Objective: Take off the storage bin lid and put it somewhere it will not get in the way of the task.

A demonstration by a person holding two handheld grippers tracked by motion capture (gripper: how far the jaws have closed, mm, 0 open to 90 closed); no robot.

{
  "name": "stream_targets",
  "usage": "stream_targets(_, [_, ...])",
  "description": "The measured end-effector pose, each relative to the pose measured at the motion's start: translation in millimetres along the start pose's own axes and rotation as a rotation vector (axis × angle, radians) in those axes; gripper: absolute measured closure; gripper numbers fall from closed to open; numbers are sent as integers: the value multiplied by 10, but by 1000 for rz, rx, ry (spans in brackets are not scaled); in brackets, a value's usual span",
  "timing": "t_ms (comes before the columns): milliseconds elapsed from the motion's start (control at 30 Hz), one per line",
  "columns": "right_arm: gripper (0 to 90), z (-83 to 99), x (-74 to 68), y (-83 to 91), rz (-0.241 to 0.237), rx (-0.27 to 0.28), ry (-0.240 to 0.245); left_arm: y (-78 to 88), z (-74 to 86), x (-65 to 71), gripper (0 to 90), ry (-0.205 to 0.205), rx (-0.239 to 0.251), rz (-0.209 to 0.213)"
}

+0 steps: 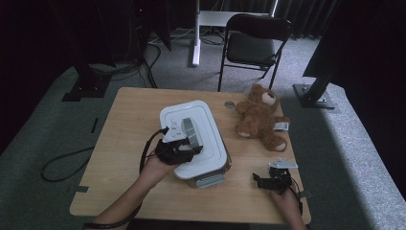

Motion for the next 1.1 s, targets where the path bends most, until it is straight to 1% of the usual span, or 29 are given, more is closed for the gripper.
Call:
stream_targets(100, [128,0,0,0,0,0,0,85,-3,-28,550,-3,-1,-12])
stream_targets(133, [128,0,0,0,0,0,0,85,-3,-28,550,-3,-1,-12])
stream_targets(167, [127,0,0,0,0,0,0,145,-4,-51,550,-3,1,-23])
stream_targets(300, [128,0,1,0,1,0,0,256,3,-92,549,-5,5,-43])
stream_targets(333, [128,0,1,0,1,0,0,256,3,-92,550,-5,5,-43])
stream_targets(367, [128,0,1,0,1,0,0,324,13,-116,550,-2,4,-54])
stream_targets(400, [128,0,1,0,1,0,-2,351,15,-128,550,-6,9,-57])
stream_targets(500, [128,0,1,0,1,-1,-2,427,36,-160,550,-7,11,-69])
stream_targets(533, [128,0,1,0,1,-1,-2,427,36,-160,550,-7,11,-69])
stream_targets(700, [128,0,1,0,1,-1,-2,549,114,-237,550,-2,3,-93])
stream_targets(733, [128,0,1,0,1,-1,-2,549,114,-237,550,-2,3,-93])
stream_targets(767, [128,0,1,0,1,-1,-2,608,147,-272,550,-1,4,-107])
stream_targets(900, [128,1,1,0,1,-1,-2,736,223,-342,550,20,14,-125])
stream_targets(1067, [128,1,1,0,1,-1,-2,858,324,-422,550,38,16,-147])
stream_targets(1100, [128,0,1,0,1,-1,-3,875,345,-432,550,35,13,-149])
Point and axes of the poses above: each handheld gripper's, and its own axes: y roughly backward along the jaws, z roughly out of its underside, x roughly to its right, the point moved 8 cm from there along -y, roughly forward along the jaws, and after that the axes turned 11 degrees about z, right-handed, at the moved point
